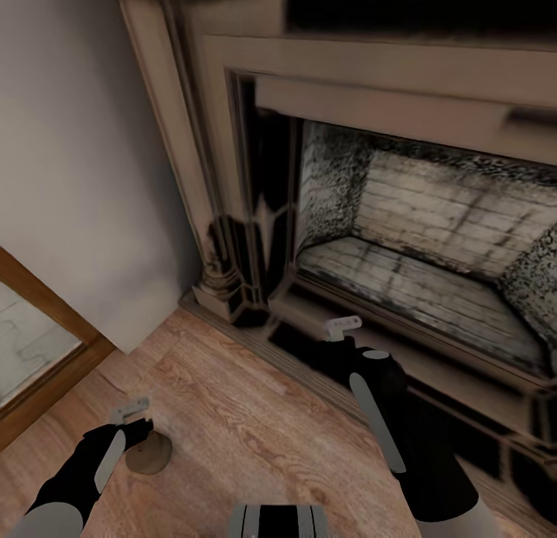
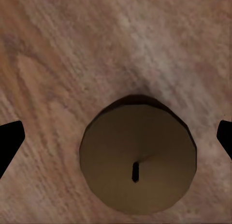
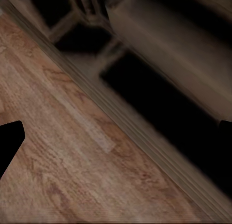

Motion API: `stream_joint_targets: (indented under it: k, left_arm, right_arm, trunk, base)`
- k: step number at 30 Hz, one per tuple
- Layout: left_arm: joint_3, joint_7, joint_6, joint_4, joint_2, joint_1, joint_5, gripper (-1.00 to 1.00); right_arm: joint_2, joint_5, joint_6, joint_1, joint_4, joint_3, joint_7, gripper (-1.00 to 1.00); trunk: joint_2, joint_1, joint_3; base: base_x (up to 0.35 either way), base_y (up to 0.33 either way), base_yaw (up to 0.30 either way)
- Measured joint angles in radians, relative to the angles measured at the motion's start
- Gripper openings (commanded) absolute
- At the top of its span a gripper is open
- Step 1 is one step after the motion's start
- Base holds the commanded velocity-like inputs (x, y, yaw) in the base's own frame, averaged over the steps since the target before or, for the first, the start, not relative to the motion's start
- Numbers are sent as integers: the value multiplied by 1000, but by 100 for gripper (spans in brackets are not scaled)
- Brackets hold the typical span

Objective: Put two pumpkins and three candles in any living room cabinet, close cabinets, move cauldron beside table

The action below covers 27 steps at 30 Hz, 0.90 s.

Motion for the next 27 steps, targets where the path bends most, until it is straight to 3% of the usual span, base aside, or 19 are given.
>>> stream_joint_targets:
  k: [15, 27]
  left_arm:
    - [-2, -7, 4, 1, -6, -30, 2, 100]
    - [-2, -10, 4, 1, -5, -38, 3, 100]
  right_arm:
    - [0, 0, 0, 0, 0, 1, 0, 100]
    - [0, 0, 0, 0, 0, 1, 0, 100]
  trunk:
    - [-4, 7, -58]
    - [-4, 8, -66]
  base:
    - [0, 0, 0]
    - [0, 0, 0]
